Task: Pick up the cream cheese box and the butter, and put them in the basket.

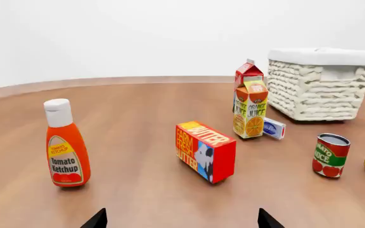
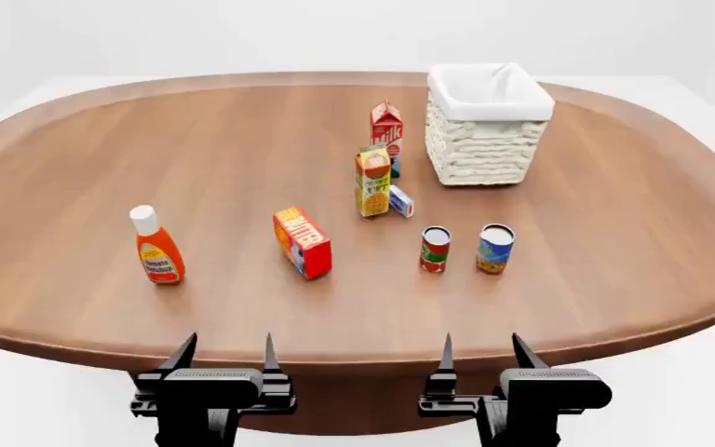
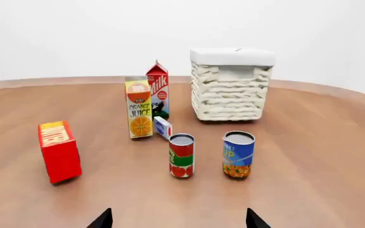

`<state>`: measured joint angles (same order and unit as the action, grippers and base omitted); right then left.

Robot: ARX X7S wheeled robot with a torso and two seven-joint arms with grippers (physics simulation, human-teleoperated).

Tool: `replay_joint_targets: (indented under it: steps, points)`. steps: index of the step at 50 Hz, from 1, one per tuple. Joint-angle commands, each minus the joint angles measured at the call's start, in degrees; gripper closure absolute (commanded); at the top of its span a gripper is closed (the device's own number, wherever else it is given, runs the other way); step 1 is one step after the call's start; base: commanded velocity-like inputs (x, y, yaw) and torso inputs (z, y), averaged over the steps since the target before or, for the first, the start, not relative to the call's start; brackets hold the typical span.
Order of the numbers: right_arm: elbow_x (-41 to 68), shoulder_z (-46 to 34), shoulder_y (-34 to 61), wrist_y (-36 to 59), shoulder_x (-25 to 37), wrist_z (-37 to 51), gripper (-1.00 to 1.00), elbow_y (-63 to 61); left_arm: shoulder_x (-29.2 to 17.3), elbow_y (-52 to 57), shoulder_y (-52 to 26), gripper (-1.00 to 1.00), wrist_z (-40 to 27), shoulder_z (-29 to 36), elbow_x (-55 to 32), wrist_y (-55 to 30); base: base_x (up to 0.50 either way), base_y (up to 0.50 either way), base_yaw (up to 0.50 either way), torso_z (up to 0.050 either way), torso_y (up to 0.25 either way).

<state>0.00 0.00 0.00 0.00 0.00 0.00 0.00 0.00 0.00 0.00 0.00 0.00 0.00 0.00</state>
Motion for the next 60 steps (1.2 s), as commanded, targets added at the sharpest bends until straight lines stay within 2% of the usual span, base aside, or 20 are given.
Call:
replay_joint_targets:
  steps: [1,16,17,18,33,40,41,48,50,52,55,60]
  points:
    - [0.89,-1.11,-0.04,-0.02,0.92,1.07,-1.00,0.58,-0.87,-0.49,-0.05,-1.00,-1.15,1.24,-0.65,0.09,0.00,0.00,0.00,0.000,0.000]
    - [2.61,-3.68,0.17,0.54,2.96,4.43,-1.00,0.50,-3.18,-0.65,-0.36,-1.00,-4.41,4.44,-1.24,-0.82,0.00,0.00,0.00,0.000,0.000]
    - [2.61,-3.68,0.17,0.54,2.96,4.43,-1.00,0.50,-3.18,-0.65,-0.36,-1.00,-4.41,4.44,-1.24,-0.82,0.00,0.00,0.00,0.000,0.000]
    - [0.32,-1.02,0.11,0.40,0.70,1.88,-1.00,0.78,-1.11,-1.17,-0.48,-1.00,-1.99,2.09,1.06,-0.94,0.00,0.00,0.00,0.000,0.000]
    - [3.47,-3.92,-0.16,1.60,2.83,4.43,-1.00,0.48,-3.14,0.18,-0.15,-1.00,-4.93,4.64,-0.46,-1.37,0.00,0.00,0.00,0.000,0.000]
    - [4.93,-3.53,0.02,3.08,3.73,5.58,-1.00,-2.88,-4.22,4.24,-0.04,-1.00,-6.02,3.73,-1.86,-2.47,0.00,0.00,0.00,0.000,0.000]
    - [7.52,0.21,1.35,5.21,4.58,7.22,-1.00,-11.10,-5.76,12.83,0.24,-1.00,-7.65,0.73,-1.81,-4.99,0.00,0.00,0.00,0.000,0.000]
    - [12.93,9.16,3.96,4.56,6.92,11.39,-1.00,-26.20,-8.60,30.57,0.86,-1.00,-11.29,-7.89,-4.98,-9.36,0.00,0.00,0.00,0.000,0.000]
    - [15.36,11.46,4.24,0.50,6.58,11.46,-1.00,-29.29,-9.24,34.32,1.39,-1.00,-11.88,-9.25,-5.09,-10.09,0.00,0.00,0.00,0.000,0.000]
    - [16.36,13.23,4.94,1.14,7.65,12.57,-1.00,-33.84,-9.94,39.09,2.16,-1.00,-12.85,-11.34,-4.62,-9.56,0.00,0.00,0.00,0.000,0.000]
    - [14.90,14.89,5.70,-0.45,8.12,14.10,-1.00,-37.08,-10.62,42.27,2.52,-1.00,-14.10,-13.14,-3.14,-8.59,0.00,0.00,0.00,0.000,0.000]
    - [8.71,12.91,5.83,-2.29,9.06,14.32,-1.00,-38.95,-11.09,44.92,2.93,-1.00,-15.02,-15.17,-2.91,-6.42,0.00,0.00,0.00,0.000,0.000]
